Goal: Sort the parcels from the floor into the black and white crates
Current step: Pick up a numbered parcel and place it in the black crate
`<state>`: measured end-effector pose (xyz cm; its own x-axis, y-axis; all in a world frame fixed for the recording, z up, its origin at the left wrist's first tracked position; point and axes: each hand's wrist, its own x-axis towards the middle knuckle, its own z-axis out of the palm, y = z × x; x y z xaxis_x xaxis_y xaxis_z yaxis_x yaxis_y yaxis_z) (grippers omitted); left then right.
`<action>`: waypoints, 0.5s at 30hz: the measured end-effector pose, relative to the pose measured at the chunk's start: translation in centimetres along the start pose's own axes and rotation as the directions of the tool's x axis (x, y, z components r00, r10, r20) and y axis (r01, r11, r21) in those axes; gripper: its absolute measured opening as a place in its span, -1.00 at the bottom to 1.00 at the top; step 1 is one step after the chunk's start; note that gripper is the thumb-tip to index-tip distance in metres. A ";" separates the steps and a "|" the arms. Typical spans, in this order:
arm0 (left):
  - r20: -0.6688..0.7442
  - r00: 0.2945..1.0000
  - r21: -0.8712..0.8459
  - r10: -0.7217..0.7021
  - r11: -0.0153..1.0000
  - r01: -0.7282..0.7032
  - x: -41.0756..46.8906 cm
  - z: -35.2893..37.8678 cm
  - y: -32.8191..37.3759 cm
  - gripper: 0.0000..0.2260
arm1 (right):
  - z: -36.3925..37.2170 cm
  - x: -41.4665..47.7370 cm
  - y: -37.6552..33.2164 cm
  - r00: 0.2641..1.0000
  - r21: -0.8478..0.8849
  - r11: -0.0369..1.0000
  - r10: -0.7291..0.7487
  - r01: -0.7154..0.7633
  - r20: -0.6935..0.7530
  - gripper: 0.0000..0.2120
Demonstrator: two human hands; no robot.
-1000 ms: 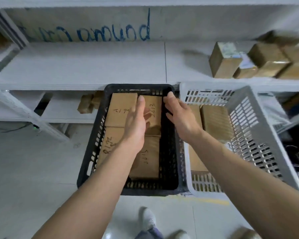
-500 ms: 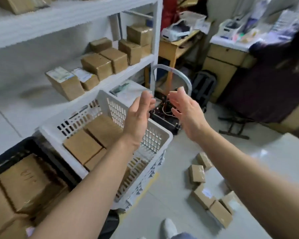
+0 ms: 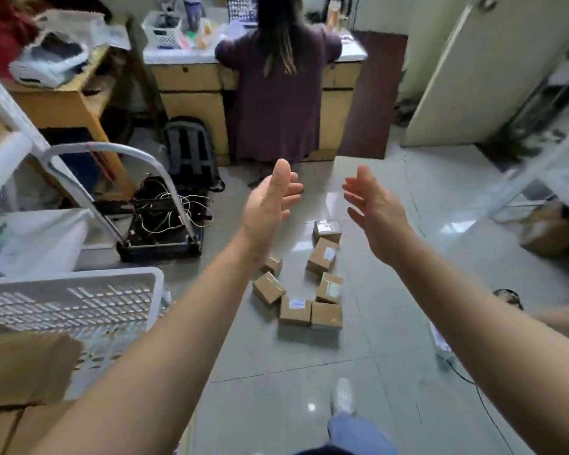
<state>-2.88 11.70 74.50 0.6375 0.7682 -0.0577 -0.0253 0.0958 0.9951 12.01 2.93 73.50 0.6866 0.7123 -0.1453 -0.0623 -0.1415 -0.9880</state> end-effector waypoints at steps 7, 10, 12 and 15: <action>-0.029 0.996 0.017 -0.086 0.996 0.087 5.1 5.7 -2.5 -0.52 | -5.4 5.1 2.8 0.995 0.012 0.996 0.090 -0.090 -0.045 -0.42; -0.080 0.985 0.007 -0.155 0.988 0.156 7.7 8.0 -4.9 -0.51 | -7.7 8.2 4.7 0.988 -0.003 0.989 0.150 -0.150 -0.025 -0.53; -0.126 0.971 -0.016 -0.201 0.979 0.201 9.7 9.4 -6.6 -0.53 | -9.4 10.6 6.2 0.981 -0.016 0.981 0.192 -0.193 -0.017 -0.62; -0.188 0.946 -0.061 -0.264 0.965 0.257 12.7 10.9 -9.7 -0.56 | -11.4 14.1 8.6 0.969 -0.065 0.967 0.248 -0.247 -0.004 -0.66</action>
<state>13.86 13.67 65.01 0.4649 0.8208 -0.3320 0.0923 0.3280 0.9401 29.43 3.91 63.54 0.6526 0.6525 -0.3851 -0.1829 -0.3576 -0.9158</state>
